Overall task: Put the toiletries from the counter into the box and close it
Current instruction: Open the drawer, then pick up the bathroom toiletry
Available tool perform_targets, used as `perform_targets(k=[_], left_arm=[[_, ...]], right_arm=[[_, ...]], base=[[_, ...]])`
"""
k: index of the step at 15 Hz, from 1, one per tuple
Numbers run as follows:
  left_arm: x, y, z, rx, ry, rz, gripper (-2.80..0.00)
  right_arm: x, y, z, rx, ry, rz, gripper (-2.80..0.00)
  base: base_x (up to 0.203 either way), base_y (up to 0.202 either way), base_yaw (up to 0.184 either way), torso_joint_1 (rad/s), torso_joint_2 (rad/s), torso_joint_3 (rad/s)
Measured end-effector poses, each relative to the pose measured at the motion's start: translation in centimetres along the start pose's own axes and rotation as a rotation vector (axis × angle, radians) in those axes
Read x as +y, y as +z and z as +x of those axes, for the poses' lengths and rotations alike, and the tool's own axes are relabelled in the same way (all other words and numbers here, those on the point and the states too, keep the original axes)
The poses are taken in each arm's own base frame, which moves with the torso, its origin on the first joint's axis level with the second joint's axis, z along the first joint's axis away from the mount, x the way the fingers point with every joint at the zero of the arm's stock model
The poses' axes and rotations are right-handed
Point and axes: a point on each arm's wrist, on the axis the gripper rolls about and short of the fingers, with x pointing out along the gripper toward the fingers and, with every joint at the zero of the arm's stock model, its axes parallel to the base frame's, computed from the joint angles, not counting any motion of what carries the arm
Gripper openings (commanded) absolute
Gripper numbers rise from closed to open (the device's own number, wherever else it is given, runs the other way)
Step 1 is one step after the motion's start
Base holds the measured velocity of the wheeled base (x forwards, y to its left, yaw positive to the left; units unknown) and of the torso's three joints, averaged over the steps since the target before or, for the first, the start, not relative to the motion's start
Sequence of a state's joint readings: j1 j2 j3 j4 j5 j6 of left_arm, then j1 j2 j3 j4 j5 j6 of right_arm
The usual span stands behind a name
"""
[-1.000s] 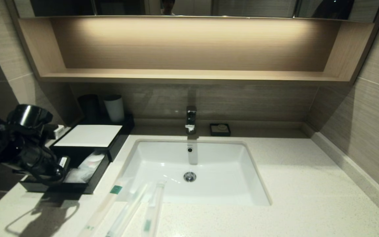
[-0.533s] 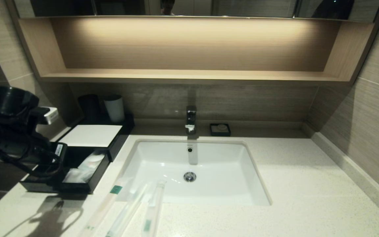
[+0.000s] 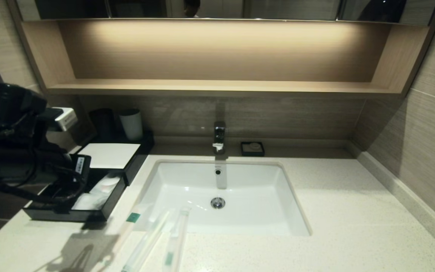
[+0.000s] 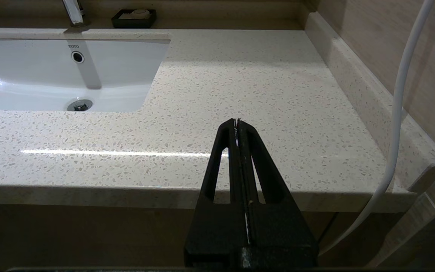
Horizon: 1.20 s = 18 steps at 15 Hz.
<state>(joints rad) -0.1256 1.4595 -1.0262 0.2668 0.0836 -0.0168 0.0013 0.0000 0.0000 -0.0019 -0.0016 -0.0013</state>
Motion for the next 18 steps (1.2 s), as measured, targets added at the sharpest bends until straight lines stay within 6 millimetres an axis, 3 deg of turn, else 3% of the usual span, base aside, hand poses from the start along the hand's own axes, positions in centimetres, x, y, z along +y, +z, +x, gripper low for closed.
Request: perform_targets(k=[6, 18], left_arm=[[-2.0, -1.0, -1.7, -0.022, -0.072, 0.044, -2.80], [-5.0, -5.9, -0.9, 0.155, -0.148, 0.142, -2.80]], right_arm=[[0.0, 0.0, 0.0, 0.000, 0.000, 0.000, -2.80], [0.0, 0.0, 0.0, 0.000, 0.000, 0.000, -2.80]], base=[[0.000, 0.000, 0.000, 0.000, 0.00, 0.000], [0.000, 0.000, 0.000, 0.000, 0.00, 0.000]])
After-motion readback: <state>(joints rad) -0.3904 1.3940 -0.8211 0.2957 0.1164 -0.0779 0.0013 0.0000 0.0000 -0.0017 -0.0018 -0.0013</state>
